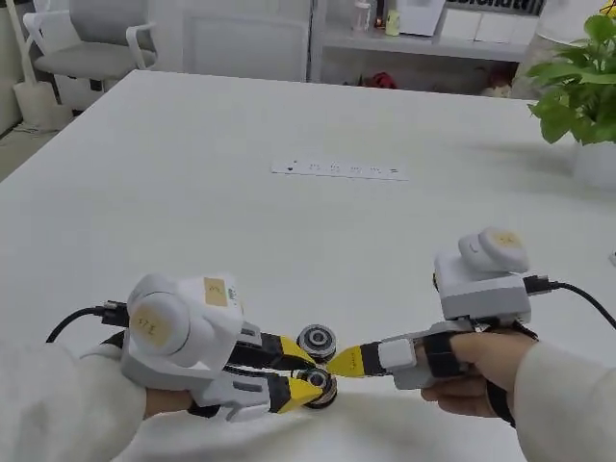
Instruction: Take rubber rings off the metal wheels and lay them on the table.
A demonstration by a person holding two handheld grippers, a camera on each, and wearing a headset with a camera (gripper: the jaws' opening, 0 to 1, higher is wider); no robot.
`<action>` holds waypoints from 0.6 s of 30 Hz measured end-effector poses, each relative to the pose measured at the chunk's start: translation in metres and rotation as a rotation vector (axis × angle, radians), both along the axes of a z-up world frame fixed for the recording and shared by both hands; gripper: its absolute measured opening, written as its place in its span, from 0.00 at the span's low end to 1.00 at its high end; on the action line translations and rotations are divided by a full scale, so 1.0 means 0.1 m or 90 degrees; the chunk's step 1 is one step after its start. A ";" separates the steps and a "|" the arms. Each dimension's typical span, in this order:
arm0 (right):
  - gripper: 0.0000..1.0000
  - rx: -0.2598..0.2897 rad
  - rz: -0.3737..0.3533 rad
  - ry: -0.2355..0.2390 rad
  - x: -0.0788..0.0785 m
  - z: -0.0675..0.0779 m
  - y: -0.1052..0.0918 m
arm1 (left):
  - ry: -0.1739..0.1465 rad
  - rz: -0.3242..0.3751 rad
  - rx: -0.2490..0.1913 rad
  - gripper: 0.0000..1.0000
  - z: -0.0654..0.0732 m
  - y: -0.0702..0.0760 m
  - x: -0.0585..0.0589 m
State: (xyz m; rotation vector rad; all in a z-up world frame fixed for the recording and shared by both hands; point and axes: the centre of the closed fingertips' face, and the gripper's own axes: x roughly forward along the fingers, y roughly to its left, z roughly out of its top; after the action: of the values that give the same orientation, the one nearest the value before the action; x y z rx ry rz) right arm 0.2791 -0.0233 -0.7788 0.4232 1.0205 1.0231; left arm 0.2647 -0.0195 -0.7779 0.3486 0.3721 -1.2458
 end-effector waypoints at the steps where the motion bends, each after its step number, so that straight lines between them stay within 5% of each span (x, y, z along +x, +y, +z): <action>1: 0.00 0.000 -0.002 -0.001 0.01 0.00 0.00 | -0.001 -0.004 0.002 0.17 0.00 0.01 -0.02; 18: 0.00 0.019 -0.018 -0.019 0.08 0.12 -0.04 | -0.011 -0.011 -0.036 0.47 0.32 0.06 -0.08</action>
State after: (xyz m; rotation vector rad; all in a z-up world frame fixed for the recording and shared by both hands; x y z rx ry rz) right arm 0.2866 -0.0271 -0.7668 0.4440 0.9707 1.0169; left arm 0.2562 -0.0134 -0.7459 0.3150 0.3187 -1.2661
